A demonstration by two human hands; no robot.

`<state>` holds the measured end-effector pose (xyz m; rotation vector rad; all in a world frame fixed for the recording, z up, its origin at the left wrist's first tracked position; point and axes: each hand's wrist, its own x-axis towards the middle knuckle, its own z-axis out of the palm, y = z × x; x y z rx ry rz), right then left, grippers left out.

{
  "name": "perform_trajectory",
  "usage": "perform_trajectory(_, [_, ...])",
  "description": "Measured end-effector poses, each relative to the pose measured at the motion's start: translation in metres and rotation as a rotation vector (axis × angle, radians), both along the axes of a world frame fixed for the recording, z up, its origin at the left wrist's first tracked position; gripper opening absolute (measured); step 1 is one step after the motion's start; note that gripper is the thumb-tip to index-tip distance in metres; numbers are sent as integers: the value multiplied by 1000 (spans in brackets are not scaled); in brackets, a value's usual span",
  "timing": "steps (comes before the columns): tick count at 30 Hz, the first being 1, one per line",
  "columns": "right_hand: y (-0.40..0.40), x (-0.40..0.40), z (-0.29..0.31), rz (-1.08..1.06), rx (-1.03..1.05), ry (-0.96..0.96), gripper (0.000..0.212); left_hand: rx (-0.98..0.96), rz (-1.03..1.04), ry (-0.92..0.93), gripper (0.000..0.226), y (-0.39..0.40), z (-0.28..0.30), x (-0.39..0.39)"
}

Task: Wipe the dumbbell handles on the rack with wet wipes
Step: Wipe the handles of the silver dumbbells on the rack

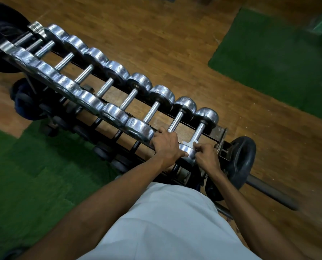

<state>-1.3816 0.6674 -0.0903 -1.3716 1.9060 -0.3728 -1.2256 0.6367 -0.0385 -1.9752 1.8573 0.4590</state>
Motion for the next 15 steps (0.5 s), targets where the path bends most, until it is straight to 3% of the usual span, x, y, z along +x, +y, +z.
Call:
perform_trajectory(5, [3, 4, 4, -5, -33, -11, 34, -5, 10, 3, 97, 2, 0, 0])
perform_trajectory(9, [-12, -5, 3, 213, 41, 32, 97, -5, 12, 10, 95, 3, 0, 0])
perform_trajectory(15, [-46, -27, -24, 571, 29, 332, 114, -19, 19, 28, 93, 5, 1, 1])
